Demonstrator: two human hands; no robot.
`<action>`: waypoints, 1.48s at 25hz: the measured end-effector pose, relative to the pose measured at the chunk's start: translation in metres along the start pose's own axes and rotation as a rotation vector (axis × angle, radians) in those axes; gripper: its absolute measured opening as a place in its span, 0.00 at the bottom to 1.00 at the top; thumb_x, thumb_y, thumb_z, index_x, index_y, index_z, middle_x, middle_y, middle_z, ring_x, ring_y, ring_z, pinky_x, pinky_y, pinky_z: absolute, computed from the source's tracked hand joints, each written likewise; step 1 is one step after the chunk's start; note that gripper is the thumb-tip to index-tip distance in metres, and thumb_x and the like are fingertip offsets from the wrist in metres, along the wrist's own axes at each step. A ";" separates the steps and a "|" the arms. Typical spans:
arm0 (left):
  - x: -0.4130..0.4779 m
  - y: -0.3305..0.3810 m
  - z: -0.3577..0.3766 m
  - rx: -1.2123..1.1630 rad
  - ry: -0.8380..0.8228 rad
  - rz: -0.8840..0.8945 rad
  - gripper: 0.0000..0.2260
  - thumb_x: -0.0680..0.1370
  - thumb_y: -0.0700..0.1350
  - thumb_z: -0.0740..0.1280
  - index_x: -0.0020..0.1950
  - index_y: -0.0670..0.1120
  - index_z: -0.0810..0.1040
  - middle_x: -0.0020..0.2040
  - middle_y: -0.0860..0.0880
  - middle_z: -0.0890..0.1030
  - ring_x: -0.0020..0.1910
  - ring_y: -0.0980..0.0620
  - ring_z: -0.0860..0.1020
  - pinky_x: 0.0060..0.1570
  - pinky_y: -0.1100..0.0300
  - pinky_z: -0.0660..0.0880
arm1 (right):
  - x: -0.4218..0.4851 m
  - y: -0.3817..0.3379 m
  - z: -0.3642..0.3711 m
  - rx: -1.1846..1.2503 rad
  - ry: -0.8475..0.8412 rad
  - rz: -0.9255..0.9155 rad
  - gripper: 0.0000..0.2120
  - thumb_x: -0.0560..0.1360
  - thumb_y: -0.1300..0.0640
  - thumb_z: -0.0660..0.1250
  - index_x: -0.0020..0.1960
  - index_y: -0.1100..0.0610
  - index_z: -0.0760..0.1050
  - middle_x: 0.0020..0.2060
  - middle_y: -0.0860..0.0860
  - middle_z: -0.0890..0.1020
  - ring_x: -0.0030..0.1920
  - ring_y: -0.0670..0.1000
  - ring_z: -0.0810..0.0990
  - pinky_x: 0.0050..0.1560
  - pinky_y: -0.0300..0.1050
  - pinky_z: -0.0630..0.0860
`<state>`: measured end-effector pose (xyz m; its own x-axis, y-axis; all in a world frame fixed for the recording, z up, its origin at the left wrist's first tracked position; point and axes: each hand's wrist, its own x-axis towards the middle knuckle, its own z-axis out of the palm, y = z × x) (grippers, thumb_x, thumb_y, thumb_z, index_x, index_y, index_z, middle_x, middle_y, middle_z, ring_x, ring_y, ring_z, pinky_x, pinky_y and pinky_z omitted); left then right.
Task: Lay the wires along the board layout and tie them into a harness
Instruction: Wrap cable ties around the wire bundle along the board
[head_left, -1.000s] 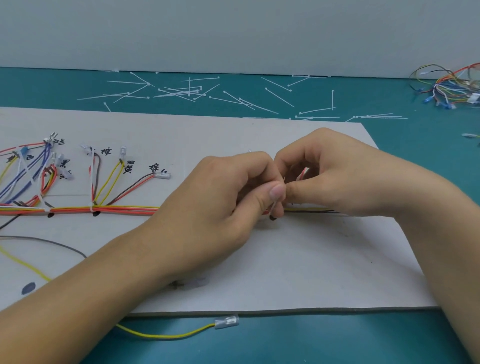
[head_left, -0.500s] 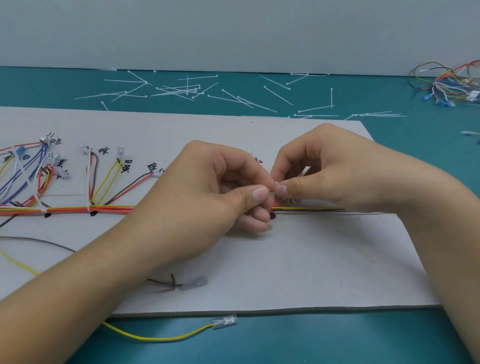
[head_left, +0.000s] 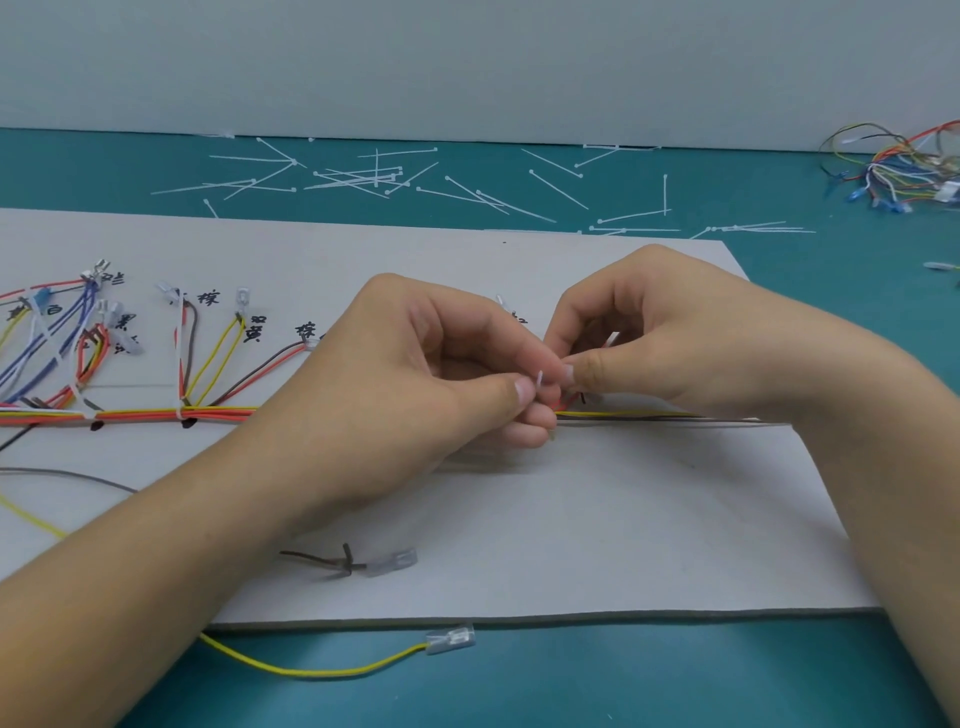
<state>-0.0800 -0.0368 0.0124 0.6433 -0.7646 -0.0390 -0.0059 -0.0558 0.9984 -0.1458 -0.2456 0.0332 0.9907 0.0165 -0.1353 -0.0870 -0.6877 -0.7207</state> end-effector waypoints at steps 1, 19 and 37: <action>0.000 0.000 0.000 -0.004 0.000 0.004 0.09 0.77 0.26 0.68 0.43 0.35 0.85 0.40 0.38 0.87 0.39 0.46 0.87 0.41 0.58 0.84 | 0.000 0.001 0.000 0.004 0.002 0.000 0.05 0.75 0.60 0.72 0.43 0.52 0.85 0.37 0.48 0.87 0.37 0.45 0.84 0.40 0.35 0.77; 0.003 -0.003 0.003 0.036 0.135 -0.104 0.04 0.77 0.30 0.72 0.43 0.37 0.83 0.34 0.38 0.85 0.32 0.46 0.86 0.33 0.59 0.83 | -0.001 -0.001 -0.001 0.016 0.038 -0.110 0.04 0.75 0.61 0.76 0.44 0.53 0.85 0.38 0.52 0.87 0.40 0.55 0.85 0.47 0.60 0.83; 0.005 -0.002 0.002 -0.014 0.110 -0.120 0.05 0.77 0.29 0.71 0.47 0.38 0.80 0.35 0.38 0.85 0.32 0.45 0.86 0.32 0.59 0.83 | 0.000 0.003 -0.002 0.021 -0.003 -0.163 0.02 0.74 0.59 0.77 0.45 0.52 0.86 0.39 0.48 0.87 0.39 0.49 0.83 0.43 0.56 0.83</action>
<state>-0.0788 -0.0418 0.0098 0.7190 -0.6777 -0.1540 0.0859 -0.1332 0.9874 -0.1460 -0.2492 0.0322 0.9915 0.1288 -0.0178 0.0724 -0.6604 -0.7474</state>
